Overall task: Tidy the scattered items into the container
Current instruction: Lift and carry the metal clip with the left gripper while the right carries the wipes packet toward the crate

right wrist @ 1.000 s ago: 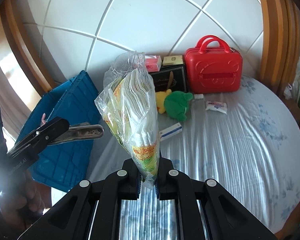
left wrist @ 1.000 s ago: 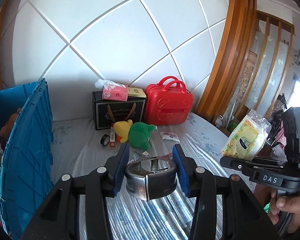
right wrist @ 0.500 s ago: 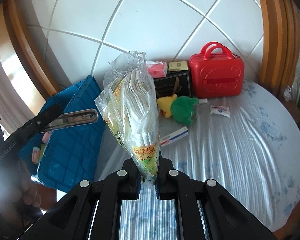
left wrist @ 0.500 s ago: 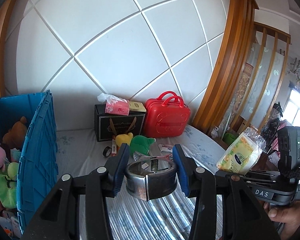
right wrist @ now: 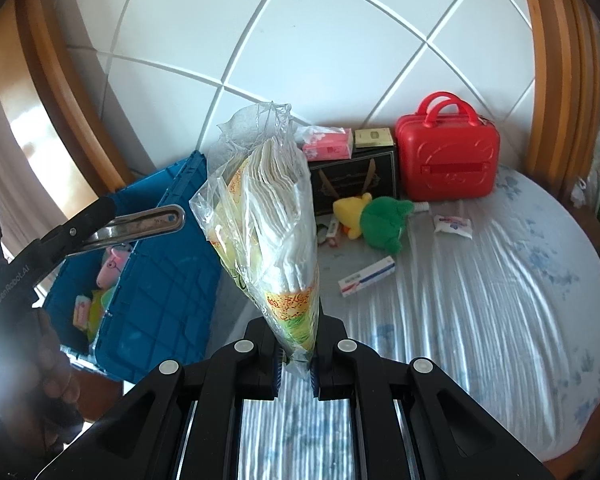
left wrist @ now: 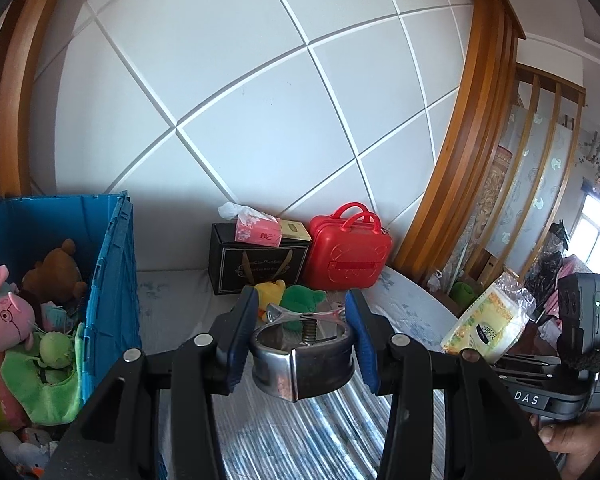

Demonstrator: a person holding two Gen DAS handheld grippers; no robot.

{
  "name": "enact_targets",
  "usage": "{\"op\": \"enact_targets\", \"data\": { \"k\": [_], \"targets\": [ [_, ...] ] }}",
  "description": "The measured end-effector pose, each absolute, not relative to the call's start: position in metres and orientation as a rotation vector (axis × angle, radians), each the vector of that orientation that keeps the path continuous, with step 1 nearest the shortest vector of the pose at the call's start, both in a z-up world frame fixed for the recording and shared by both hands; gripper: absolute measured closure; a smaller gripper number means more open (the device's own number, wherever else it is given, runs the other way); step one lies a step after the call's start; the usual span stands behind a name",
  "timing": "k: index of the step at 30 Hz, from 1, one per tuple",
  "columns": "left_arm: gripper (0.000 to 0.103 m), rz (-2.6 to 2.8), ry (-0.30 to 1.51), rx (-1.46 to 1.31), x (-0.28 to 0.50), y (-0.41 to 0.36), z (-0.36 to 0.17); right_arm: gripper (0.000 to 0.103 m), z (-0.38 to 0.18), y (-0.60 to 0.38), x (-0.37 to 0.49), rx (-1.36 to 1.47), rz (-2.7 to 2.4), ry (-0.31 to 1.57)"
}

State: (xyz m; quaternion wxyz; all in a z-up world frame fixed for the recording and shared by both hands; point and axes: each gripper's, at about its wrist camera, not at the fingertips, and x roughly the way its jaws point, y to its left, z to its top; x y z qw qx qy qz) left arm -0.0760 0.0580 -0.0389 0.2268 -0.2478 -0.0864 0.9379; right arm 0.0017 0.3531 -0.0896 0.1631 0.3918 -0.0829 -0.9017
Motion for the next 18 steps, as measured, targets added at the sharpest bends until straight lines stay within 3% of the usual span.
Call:
{"op": "enact_targets", "data": {
  "k": [18],
  "targets": [
    [0.059, 2.638, -0.281, -0.623, -0.071, -0.014, -0.017, 0.093, -0.074, 0.293, 0.013, 1.071, -2.553, -0.194]
  ]
}}
